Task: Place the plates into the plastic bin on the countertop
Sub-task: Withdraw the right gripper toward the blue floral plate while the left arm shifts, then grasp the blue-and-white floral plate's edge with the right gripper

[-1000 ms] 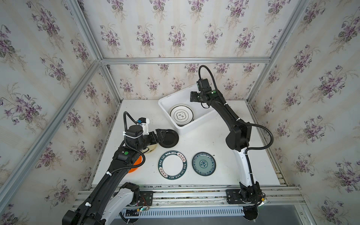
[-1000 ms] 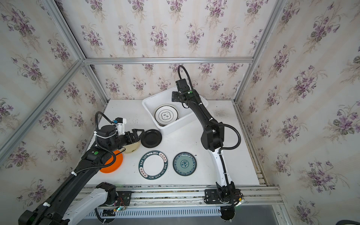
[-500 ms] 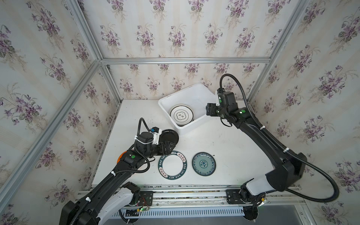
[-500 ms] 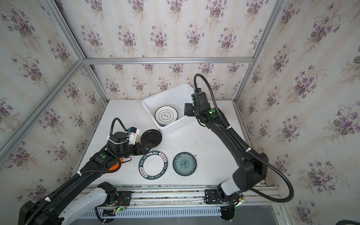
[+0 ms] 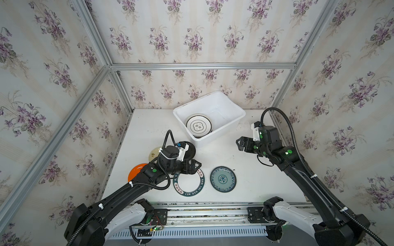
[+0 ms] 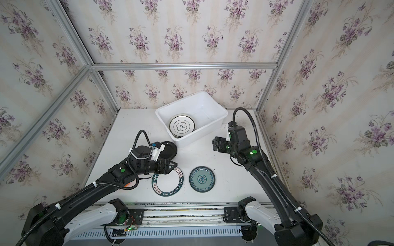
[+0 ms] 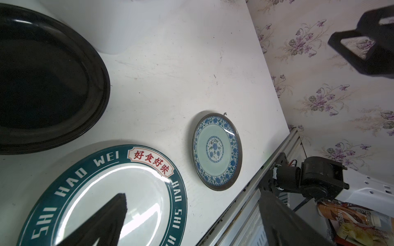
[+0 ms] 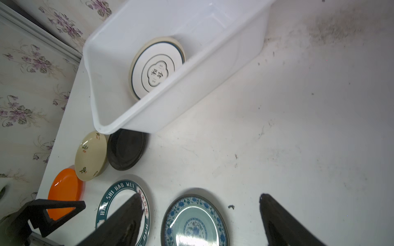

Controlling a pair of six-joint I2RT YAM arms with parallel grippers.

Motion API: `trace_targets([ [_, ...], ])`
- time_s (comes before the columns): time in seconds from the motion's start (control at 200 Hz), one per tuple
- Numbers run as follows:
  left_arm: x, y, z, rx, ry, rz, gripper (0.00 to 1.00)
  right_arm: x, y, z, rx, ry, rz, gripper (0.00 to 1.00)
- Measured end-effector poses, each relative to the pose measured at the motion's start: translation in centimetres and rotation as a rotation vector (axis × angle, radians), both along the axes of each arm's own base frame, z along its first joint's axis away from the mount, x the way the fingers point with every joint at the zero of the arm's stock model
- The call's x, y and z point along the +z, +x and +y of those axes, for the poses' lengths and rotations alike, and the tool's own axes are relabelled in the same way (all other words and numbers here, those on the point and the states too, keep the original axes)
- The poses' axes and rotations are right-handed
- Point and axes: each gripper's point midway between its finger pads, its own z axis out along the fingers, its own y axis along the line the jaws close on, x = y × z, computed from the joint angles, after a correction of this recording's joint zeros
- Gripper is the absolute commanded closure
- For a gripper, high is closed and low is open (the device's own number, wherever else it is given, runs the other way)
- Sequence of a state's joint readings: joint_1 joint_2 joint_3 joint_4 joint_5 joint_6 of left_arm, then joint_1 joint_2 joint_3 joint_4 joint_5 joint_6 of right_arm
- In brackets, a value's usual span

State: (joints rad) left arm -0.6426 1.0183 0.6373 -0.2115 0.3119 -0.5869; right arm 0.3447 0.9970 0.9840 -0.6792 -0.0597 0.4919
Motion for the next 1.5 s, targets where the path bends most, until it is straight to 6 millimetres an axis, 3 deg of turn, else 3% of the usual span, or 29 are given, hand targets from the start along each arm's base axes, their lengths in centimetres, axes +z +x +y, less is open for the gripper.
trace_targets([
  [0.215, -1.2, -0.2, -1.2, -0.016, -0.004, 0.024, 0.01, -6.1, -4.7, -0.3, -0.022, 0.066, 0.168, 0.12],
  [0.36, -1.9, 0.0, -1.8, -0.029, 0.002, 0.042, 0.01, -8.9, -6.3, 0.3, -0.017, 0.115, 0.272, 0.14],
  [0.75, -1.4, 0.5, -2.7, -0.042, -0.033, 0.037, 0.01, -15.5, -10.1, 0.9, -0.066, 0.226, 0.45, 0.16],
  [1.03, -1.9, 0.9, -2.0, -0.003, -0.041, 0.026, 0.01, -16.2, -9.4, 1.9, -0.084, 0.3, 0.456, 0.18],
  [1.499, -2.3, 1.6, -2.2, 0.021, -0.056, 0.045, 0.01, -18.5, -10.3, 1.9, -0.102, 0.323, 0.494, 0.22],
])
